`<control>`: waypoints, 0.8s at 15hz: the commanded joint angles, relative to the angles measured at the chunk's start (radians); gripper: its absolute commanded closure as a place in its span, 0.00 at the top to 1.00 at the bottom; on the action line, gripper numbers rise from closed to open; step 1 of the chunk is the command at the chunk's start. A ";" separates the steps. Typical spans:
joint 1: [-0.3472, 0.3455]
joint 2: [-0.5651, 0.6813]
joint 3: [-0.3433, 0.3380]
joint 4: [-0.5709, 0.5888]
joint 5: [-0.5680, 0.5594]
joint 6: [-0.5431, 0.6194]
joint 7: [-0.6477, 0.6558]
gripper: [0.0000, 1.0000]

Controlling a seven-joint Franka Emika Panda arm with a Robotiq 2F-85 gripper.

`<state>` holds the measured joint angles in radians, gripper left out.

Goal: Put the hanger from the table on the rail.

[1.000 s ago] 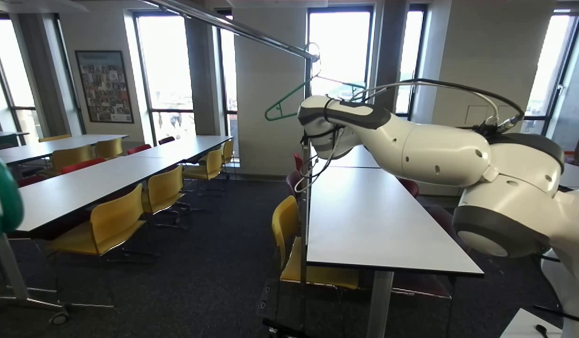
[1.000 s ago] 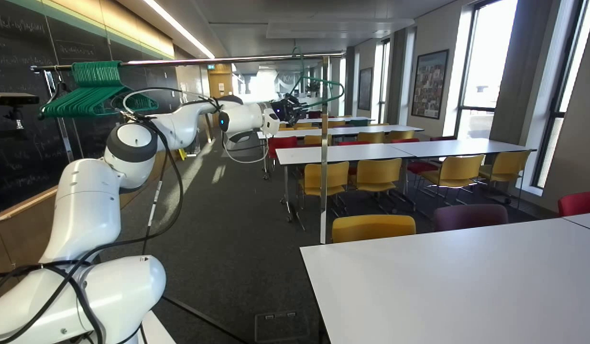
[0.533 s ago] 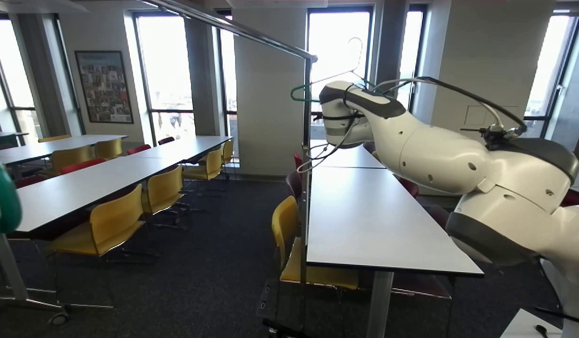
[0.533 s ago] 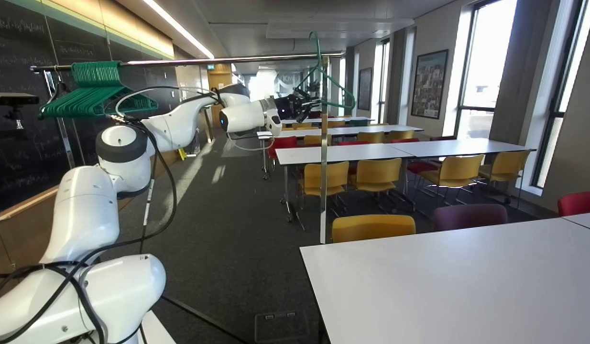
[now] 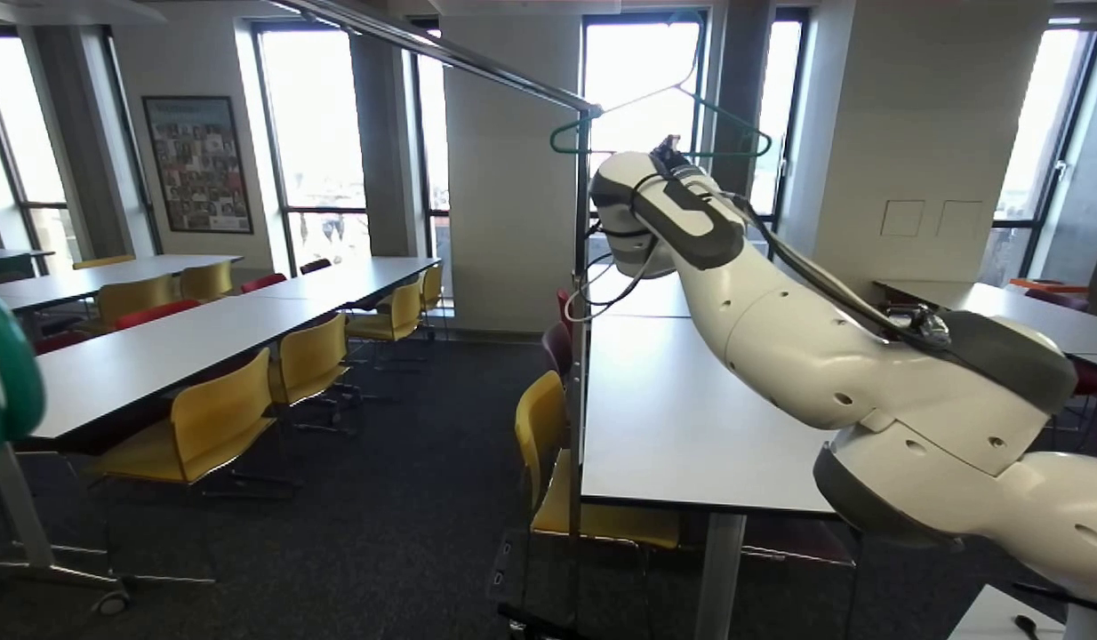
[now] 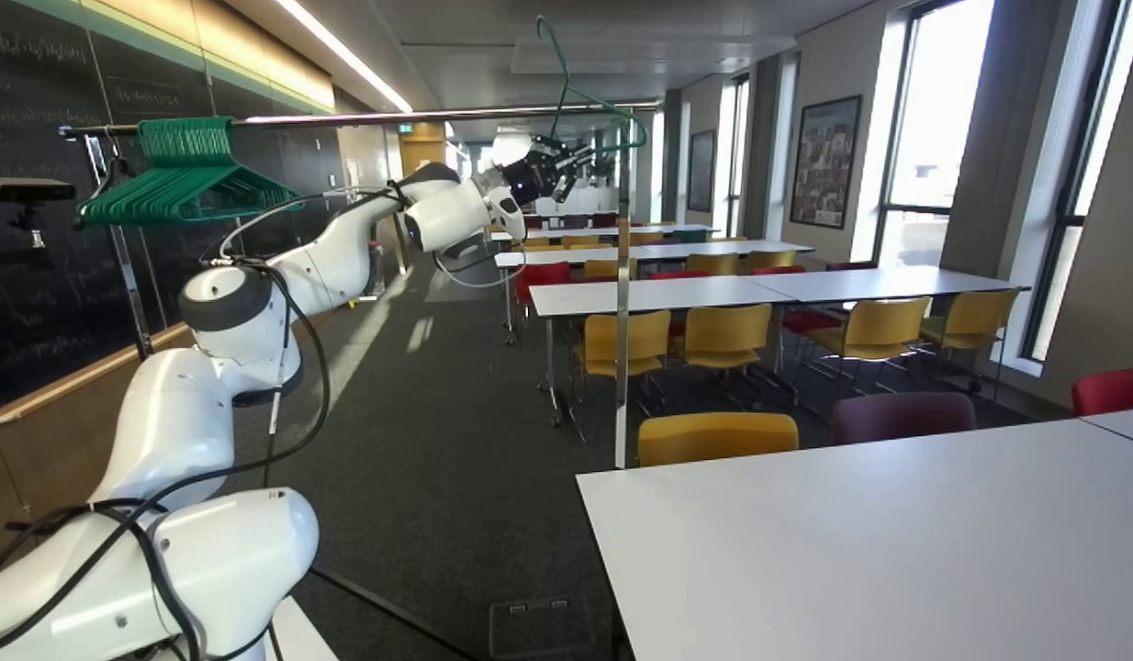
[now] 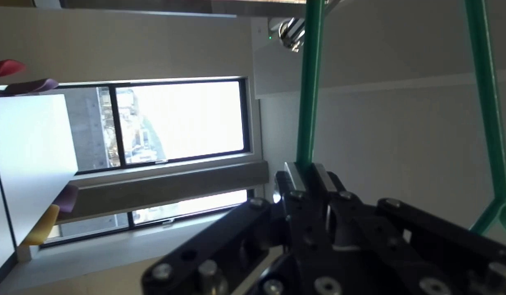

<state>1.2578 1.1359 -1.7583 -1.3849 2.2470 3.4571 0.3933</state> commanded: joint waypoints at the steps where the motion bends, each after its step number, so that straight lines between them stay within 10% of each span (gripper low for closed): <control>1: 0.006 -0.059 0.047 0.052 -0.112 0.000 -0.047 0.02; 12: -0.003 -0.201 0.260 0.077 -0.458 -0.001 -0.128 0.02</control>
<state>1.2575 1.0451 -1.5831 -1.3294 1.8761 3.4564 0.3592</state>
